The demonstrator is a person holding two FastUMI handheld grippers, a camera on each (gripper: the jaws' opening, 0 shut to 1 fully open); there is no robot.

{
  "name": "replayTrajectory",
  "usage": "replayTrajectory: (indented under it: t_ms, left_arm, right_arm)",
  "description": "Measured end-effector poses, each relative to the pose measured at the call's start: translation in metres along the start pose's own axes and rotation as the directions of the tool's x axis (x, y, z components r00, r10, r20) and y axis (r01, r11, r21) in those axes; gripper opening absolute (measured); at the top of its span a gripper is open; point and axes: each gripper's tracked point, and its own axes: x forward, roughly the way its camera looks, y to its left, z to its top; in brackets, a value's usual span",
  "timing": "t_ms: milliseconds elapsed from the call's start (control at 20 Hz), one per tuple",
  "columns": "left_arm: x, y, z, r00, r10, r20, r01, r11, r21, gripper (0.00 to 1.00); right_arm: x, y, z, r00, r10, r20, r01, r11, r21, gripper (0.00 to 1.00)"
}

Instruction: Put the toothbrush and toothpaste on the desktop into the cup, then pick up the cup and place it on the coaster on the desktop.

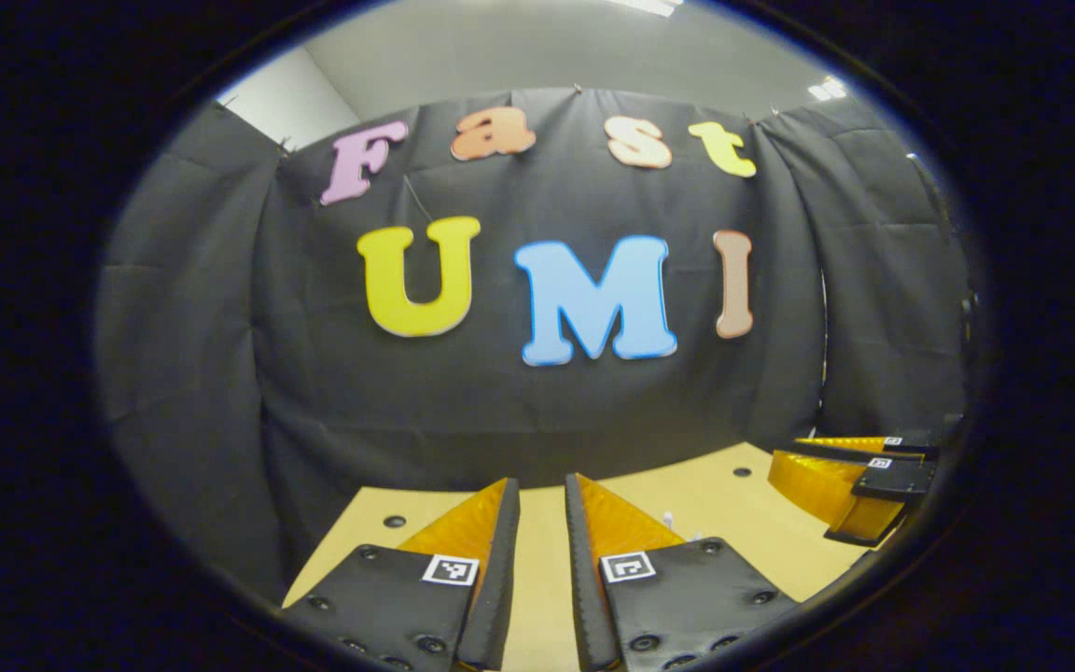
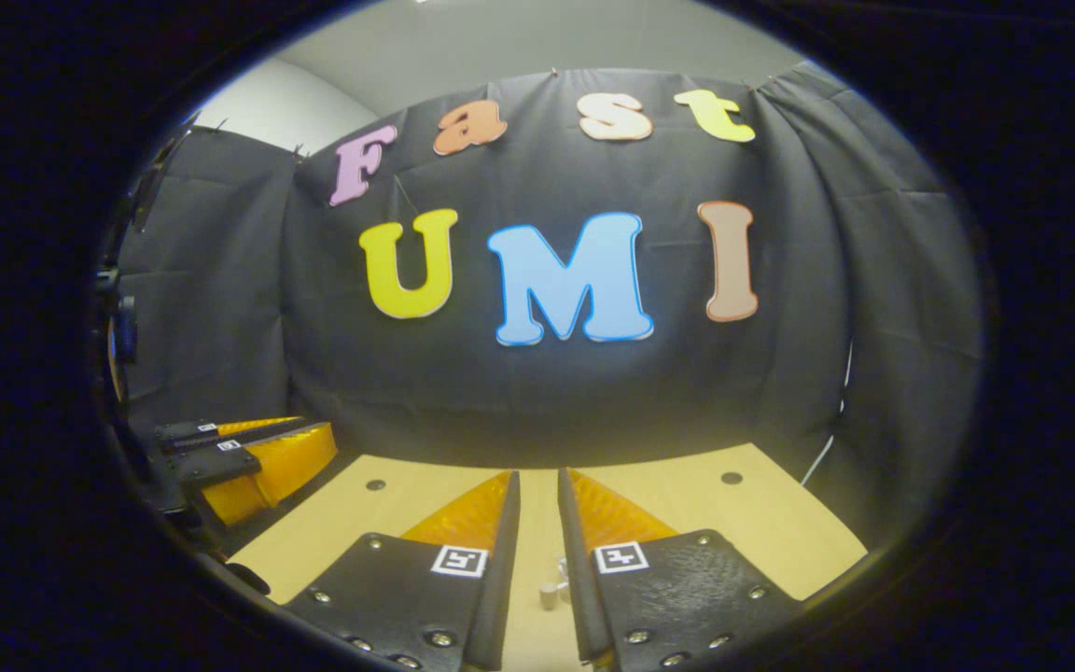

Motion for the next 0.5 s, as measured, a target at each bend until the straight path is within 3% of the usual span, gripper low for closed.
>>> replayTrajectory:
  t_ms: [200,500]
  left_arm:
    - [-0.014,-0.001,0.008,0.996,-0.004,0.087,0.004,1.0,0.005,0.35]
    - [-0.003,0.005,-0.004,0.997,-0.051,0.05,0.053,0.998,-0.027,0.35]
  right_arm:
    - [-0.012,-0.003,0.03,0.996,-0.028,0.082,0.028,1.0,-0.008,0.27]
    - [-0.017,-0.008,0.039,0.993,-0.077,0.089,0.075,0.997,0.023,0.28]
